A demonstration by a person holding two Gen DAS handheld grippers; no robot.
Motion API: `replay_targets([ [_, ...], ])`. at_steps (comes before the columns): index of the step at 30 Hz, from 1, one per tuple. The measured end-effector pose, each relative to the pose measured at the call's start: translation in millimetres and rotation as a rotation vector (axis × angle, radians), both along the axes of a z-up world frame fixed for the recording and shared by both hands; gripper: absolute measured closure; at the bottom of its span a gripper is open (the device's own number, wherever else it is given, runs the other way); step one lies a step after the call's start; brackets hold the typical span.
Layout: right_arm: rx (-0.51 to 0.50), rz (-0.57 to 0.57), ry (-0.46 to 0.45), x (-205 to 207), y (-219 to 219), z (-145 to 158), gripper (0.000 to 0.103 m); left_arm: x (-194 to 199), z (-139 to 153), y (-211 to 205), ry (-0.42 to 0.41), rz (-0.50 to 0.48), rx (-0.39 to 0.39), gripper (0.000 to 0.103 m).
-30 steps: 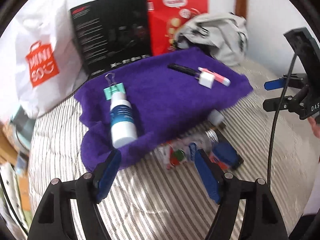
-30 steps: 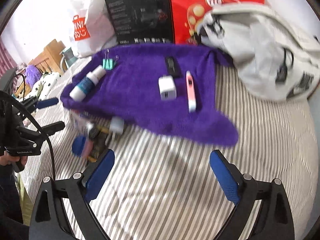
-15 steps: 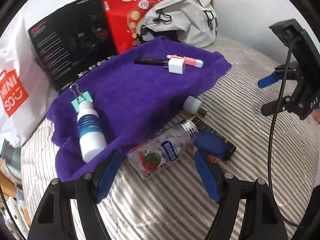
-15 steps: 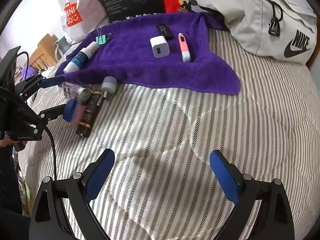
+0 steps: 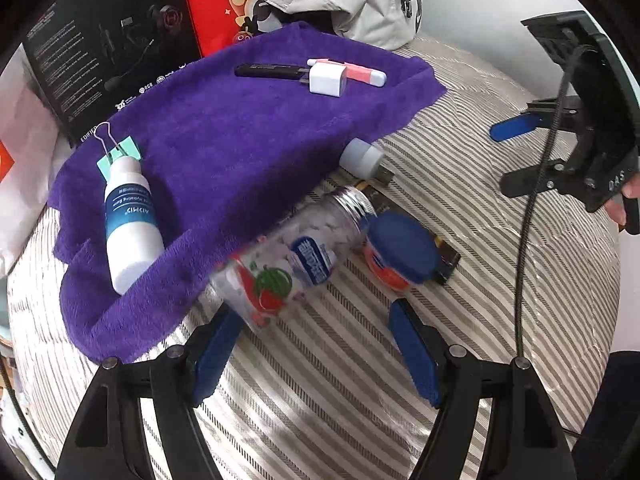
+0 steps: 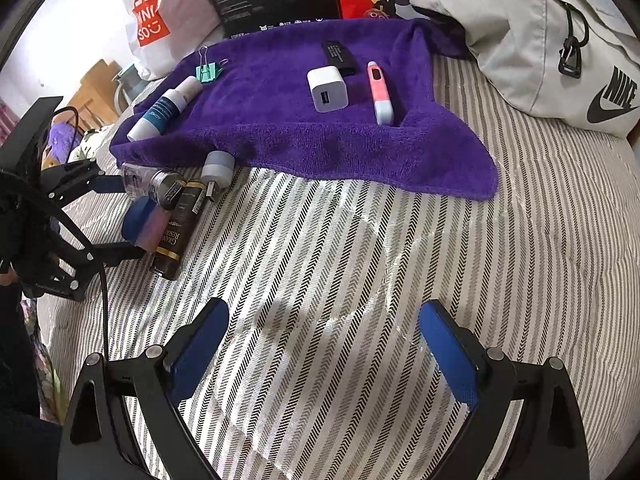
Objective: Organize rigid objects
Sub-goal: 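Move both open grippers back toward the remaining items beside the towel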
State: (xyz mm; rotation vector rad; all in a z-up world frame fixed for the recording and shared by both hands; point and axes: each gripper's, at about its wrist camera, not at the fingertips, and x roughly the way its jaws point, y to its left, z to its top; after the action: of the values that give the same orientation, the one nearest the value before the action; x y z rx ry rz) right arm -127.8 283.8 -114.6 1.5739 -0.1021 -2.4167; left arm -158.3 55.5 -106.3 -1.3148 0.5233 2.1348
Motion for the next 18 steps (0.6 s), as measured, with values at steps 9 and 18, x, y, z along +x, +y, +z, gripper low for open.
replay_targets([
  [9, 0.002, 0.015, 0.001, 1, -1, 0, 0.006, -11, 7, 3, 0.047, 0.014, 0.027, 0.028],
  [18, 0.006, 0.023, 0.0, 3, -4, -1, 0.003, -17, 3, -2, -0.025, -0.018, 0.129, 0.028],
])
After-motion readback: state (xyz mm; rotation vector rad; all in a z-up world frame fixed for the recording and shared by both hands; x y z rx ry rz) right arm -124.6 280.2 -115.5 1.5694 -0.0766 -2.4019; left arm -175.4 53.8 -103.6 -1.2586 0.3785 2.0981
